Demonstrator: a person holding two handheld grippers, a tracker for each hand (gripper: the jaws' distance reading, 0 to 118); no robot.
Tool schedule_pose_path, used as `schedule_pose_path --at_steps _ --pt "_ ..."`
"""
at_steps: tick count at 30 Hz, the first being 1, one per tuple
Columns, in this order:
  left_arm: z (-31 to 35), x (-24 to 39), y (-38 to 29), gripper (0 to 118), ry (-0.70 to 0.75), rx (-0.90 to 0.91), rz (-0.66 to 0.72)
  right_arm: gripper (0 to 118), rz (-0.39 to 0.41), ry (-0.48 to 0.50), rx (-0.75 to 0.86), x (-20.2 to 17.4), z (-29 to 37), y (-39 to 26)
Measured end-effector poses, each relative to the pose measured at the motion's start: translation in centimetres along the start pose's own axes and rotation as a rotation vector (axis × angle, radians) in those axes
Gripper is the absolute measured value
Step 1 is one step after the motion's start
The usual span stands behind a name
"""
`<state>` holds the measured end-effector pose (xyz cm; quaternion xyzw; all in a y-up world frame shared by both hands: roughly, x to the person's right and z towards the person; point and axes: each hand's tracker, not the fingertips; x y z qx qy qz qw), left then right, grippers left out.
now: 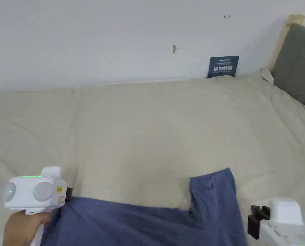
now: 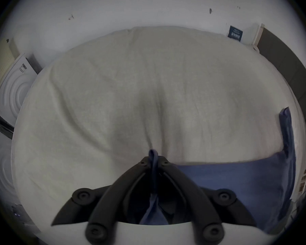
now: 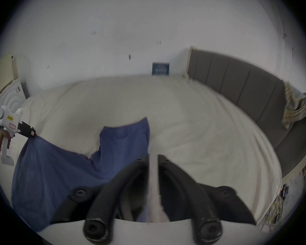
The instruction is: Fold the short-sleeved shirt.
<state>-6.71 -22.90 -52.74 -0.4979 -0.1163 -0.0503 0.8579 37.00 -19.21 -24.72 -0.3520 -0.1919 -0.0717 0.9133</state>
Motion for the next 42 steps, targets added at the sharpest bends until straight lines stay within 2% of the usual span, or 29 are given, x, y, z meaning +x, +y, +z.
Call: schedule_pose_path --at_steps 2,3,6,8,9,11,13,14,15,17,19,24,32,35,40,42 --pt "1.9 -0.7 -0.3 5 -0.07 0.04 0.059 75 -0.013 0.039 -0.082 -0.1 -2.2 0.0" --pt "2.7 -0.9 -0.4 5 -0.064 0.06 0.05 90 -0.006 0.036 -0.111 -0.4 -3.3 -0.2" --pt "6.3 -0.5 -1.1 5 -0.073 0.112 0.008 90 0.027 0.015 -0.213 -1.2 -6.6 -0.6" --pt "8.7 0.0 -1.8 5 -0.111 0.12 0.026 90 0.019 0.012 -0.275 -1.7 -8.8 -0.9" --pt "9.5 0.1 -2.1 5 -0.115 0.129 0.026 86 0.021 -0.005 -0.313 -2.0 -9.6 -1.1" --pt "9.6 -0.7 -2.3 5 -0.124 0.142 0.029 62 0.028 -0.005 -0.368 -2.3 -10.2 -1.7" --pt "10.6 -0.8 -2.9 5 -0.117 0.148 0.021 6 0.029 -0.005 -0.282 -2.7 -8.4 -1.7" --pt "11.0 -0.9 -3.2 5 -0.12 0.153 0.021 2 0.049 -0.001 -0.277 -2.9 -7.9 -1.5" --pt "11.3 -1.0 -3.3 5 -0.125 0.153 0.028 2 0.066 0.016 -0.263 -2.8 -7.5 -1.4" --pt "12.4 -1.1 -4.0 5 -0.116 0.165 0.041 2 0.045 0.037 -0.238 -3.4 -5.1 -0.6" --pt "13.8 -1.6 -4.5 5 -0.116 0.187 0.053 2 0.056 0.032 -0.15 -3.4 -2.6 0.8" --pt "18.9 -3.1 -4.1 5 -0.146 0.324 0.101 2 0.08 0.101 0.072 -3.9 4.5 6.7" --pt "31.5 -6.1 3.4 5 -0.089 0.591 0.149 2 0.09 0.21 0.428 -6.9 14.3 20.5" --pt "35.8 -6.9 6.7 5 -0.078 0.681 0.161 2 0.087 0.223 0.555 -7.9 17.1 25.6" --pt "41.5 -7.0 11.7 5 0.029 0.827 0.113 2 0.053 0.283 0.707 -9.4 20.8 32.7" --pt "43.2 -7.1 13.3 5 0.045 0.883 0.112 2 0.085 0.289 0.753 -10.0 21.6 35.0"
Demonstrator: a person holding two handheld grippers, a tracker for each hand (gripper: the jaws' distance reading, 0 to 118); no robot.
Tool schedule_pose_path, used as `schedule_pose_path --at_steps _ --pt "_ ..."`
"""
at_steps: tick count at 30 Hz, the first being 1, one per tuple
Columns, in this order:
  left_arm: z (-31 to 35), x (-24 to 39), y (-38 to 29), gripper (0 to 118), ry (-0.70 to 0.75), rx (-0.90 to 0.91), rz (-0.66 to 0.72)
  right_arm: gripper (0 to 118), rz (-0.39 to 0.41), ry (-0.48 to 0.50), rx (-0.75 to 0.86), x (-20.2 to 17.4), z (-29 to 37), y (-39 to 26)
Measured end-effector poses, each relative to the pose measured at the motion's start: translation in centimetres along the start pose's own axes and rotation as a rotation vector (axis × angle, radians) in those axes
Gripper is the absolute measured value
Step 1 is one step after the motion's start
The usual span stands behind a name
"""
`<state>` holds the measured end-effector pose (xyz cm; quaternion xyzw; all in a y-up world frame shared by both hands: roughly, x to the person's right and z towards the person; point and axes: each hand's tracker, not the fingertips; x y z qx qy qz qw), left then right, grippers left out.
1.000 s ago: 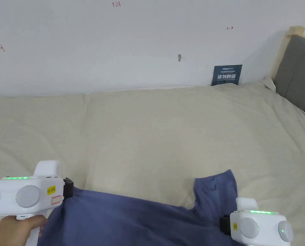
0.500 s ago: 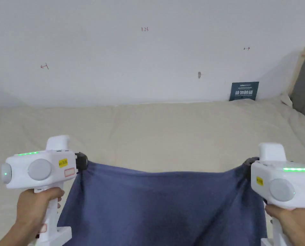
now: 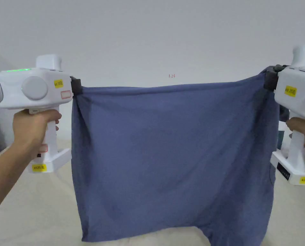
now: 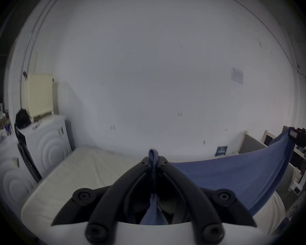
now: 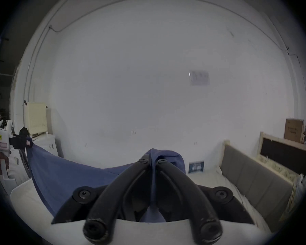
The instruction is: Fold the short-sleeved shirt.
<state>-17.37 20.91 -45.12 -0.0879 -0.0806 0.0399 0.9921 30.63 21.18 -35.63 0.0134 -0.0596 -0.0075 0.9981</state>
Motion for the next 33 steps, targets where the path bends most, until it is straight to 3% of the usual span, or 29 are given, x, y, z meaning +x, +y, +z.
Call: schedule_pose_path --at_steps 6,15,20,25,33 --pt "-2.8 -1.1 2.8 5 0.003 0.078 0.029 2 0.032 0.017 0.045 -0.1 -2.7 1.5" --pt "-8.9 -2.0 -4.7 5 0.055 0.018 -0.02 2 0.116 0.037 -0.087 -1.3 -6.3 -8.7" --pt "-10.9 -3.0 -12.7 5 0.062 -0.106 -0.012 2 0.077 0.043 -0.226 -1.4 -6.7 -17.3" --pt "-8.8 -3.9 -20.6 5 0.038 -0.25 0.01 2 -0.008 0.087 -0.353 -0.6 -3.5 -25.1" --pt "3.3 -5.0 -30.9 5 0.012 -0.43 -0.005 2 -0.1 0.122 -0.508 0.4 9.2 -31.4"
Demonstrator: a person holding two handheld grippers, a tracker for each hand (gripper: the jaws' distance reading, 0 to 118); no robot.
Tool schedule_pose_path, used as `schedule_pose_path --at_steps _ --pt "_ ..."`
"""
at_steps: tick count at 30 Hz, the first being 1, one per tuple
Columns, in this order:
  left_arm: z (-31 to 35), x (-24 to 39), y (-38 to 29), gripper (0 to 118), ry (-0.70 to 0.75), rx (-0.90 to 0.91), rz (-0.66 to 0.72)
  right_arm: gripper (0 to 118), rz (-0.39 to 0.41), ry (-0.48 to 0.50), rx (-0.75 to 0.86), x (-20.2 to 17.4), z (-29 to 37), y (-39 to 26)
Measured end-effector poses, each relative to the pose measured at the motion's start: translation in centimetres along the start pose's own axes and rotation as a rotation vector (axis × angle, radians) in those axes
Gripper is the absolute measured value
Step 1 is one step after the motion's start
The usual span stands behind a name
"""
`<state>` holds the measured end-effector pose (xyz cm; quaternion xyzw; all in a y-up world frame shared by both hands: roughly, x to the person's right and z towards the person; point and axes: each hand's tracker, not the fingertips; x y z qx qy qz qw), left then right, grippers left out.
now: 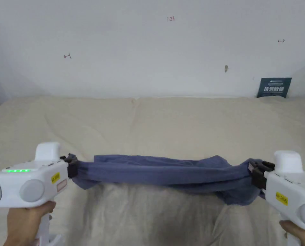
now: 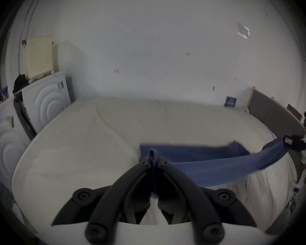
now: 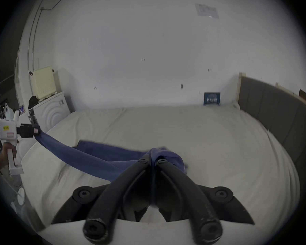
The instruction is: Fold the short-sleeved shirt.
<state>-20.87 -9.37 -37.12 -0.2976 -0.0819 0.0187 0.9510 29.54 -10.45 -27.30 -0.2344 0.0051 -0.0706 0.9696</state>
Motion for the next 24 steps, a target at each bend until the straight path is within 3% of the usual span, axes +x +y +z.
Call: schedule_pose_path --at_steps 6,11,22,24 --pt "5.5 -1.2 -9.4 5 0.006 -0.098 -0.032 2 -0.047 0.018 -0.084 0.5 6.5 -6.9" --pt "9.0 -2.0 -16.6 5 0.02 -0.194 0.04 2 -0.081 0.014 -0.157 0.2 10.6 -12.7" --pt "8.2 -2.8 -25.2 5 0.106 -0.404 0.038 2 -0.185 -0.108 -0.474 -0.6 10.2 -23.9" --pt "8.1 -2.5 -25.5 6 0.118 -0.395 0.087 3 -0.206 -0.107 -0.454 -0.6 10.2 -24.1"
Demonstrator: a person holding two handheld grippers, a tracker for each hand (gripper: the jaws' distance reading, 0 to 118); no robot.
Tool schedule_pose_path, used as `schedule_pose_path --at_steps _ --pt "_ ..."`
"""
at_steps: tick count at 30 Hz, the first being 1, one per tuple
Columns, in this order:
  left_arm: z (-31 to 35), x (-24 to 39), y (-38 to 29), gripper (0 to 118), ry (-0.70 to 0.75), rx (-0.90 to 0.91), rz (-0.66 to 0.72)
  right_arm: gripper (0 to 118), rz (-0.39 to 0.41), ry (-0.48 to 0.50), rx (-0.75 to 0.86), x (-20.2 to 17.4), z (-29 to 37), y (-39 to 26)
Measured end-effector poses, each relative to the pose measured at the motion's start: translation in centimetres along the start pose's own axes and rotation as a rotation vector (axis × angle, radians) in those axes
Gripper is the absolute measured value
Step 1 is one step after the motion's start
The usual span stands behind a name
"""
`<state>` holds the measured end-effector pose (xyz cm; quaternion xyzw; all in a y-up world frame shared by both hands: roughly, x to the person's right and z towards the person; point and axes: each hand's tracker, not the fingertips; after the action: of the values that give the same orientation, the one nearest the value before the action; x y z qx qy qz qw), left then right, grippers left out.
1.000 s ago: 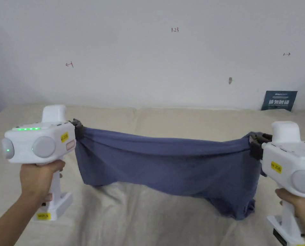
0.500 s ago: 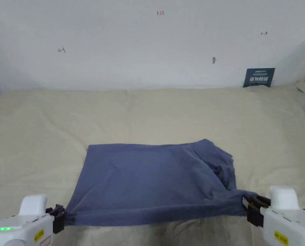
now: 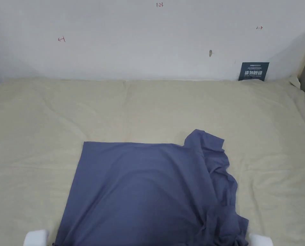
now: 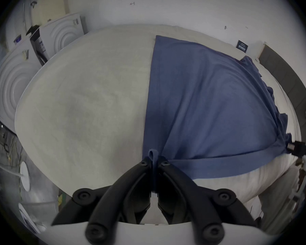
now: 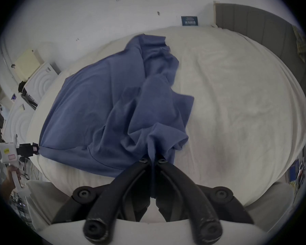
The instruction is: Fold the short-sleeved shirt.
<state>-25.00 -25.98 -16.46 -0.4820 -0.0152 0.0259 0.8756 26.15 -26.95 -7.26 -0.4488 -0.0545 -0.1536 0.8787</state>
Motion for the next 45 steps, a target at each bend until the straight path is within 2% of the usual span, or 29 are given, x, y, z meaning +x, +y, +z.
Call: schedule_pose_path --at_steps 1,2,3,4,5,6,7,8,12,15,18,21,22,23,24,25,26,27,28,29,32,36,39,41,42,43,44,45 --pt "0.2 0.2 0.2 11 0.004 -0.003 0.015 5 -0.01 -0.001 0.011 -0.1 0.4 0.2" --pt "0.4 0.4 0.5 30 0.007 -0.005 0.018 12 -0.016 -0.003 0.01 -0.3 0.9 0.5" --pt "0.6 0.5 0.8 70 0.007 -0.012 0.027 37 -0.025 -0.012 0.003 -0.6 1.3 0.9" --pt "1.1 0.7 0.8 92 0.005 -0.036 0.047 64 -0.027 -0.018 0.003 -0.8 1.9 1.5" --pt "1.5 0.6 1.1 94 -0.01 -0.055 0.08 84 -0.028 -0.018 0.015 -1.1 2.6 2.1" --pt "2.3 0.5 1.5 94 -0.073 -0.028 0.121 93 -0.03 0.009 0.056 -1.3 3.6 2.9" --pt "3.5 0.4 2.1 94 -0.155 0.05 0.156 93 -0.021 -0.018 0.112 -1.6 4.8 3.9" --pt "5.0 0.7 2.8 94 -0.2 0.105 0.186 93 -0.014 0.012 0.188 -2.2 6.3 5.0" --pt "10.4 2.8 6.8 102 -0.282 0.324 0.164 93 0.033 0.012 0.43 -4.6 11.7 9.0" --pt "14.3 4.6 9.1 103 -0.27 0.518 0.093 93 0.088 -0.009 0.621 -6.4 15.2 10.6" --pt "17.1 6.7 10.4 103 -0.19 0.672 0.029 93 0.159 -0.048 0.748 -8.2 17.3 11.2" --pt "18.0 8.5 10.9 103 -0.096 0.774 -0.061 92 0.213 -0.085 0.82 -9.4 18.3 11.2" --pt "18.3 9.1 10.9 99 -0.065 0.788 -0.092 91 0.232 -0.103 0.838 -9.8 18.3 11.2" --pt "18.4 9.5 10.7 90 -0.055 0.811 -0.109 83 0.242 -0.1 0.838 -10.1 18.5 11.1" --pt "18.5 9.8 10.7 68 -0.056 0.831 -0.127 45 0.241 -0.11 0.85 -10.4 18.7 11.0" --pt "18.5 10.0 10.6 42 -0.066 0.833 -0.124 1 0.242 -0.124 0.863 -10.6 18.8 10.8" --pt "18.6 10.1 10.5 6 -0.079 0.843 -0.127 0 0.228 -0.136 0.869 -10.8 18.4 10.9" --pt "18.5 10.2 10.5 0 -0.106 0.829 -0.133 0 0.206 -0.165 0.894 -10.6 18.6 10.9" --pt "18.3 9.9 10.5 0 -0.08 0.804 -0.128 0 0.227 -0.115 0.872 -10.1 18.7 11.0" --pt "18.0 9.7 10.6 0 -0.135 0.774 -0.128 0 0.22 -0.102 0.852 -10.0 18.7 11.1" --pt "17.3 9.3 10.0 0 -0.131 0.729 -0.111 0 0.22 -0.113 0.85 -9.6 18.8 10.8" --pt "15.5 7.5 8.4 0 -0.154 0.561 -0.079 0 0.221 -0.096 0.809 -9.4 18.1 10.2" --pt "13.8 5.3 6.2 0 -0.084 0.469 -0.066 0 0.218 -0.095 0.78 -9.4 17.2 9.6" --pt "12.3 3.7 4.8 0 -0.053 0.347 -0.035 0 0.219 -0.099 0.758 -9.4 16.7 9.2" --pt "11.7 2.9 4.0 4 -0.042 0.304 -0.018 0 0.218 -0.099 0.746 -9.4 16.3 9.0" --pt "11.1 2.1 3.3 20 -0.032 0.259 0.003 0 0.215 -0.096 0.735 -9.3 16.0 8.8" --pt "10.4 1.5 2.7 47 -0.019 0.208 0.02 0 0.213 -0.096 0.722 -9.4 15.8 8.6" --pt "9.8 1.0 2.1 84 -0.006 0.159 0.029 0 0.212 -0.096 0.71 -9.4 15.5 8.4"
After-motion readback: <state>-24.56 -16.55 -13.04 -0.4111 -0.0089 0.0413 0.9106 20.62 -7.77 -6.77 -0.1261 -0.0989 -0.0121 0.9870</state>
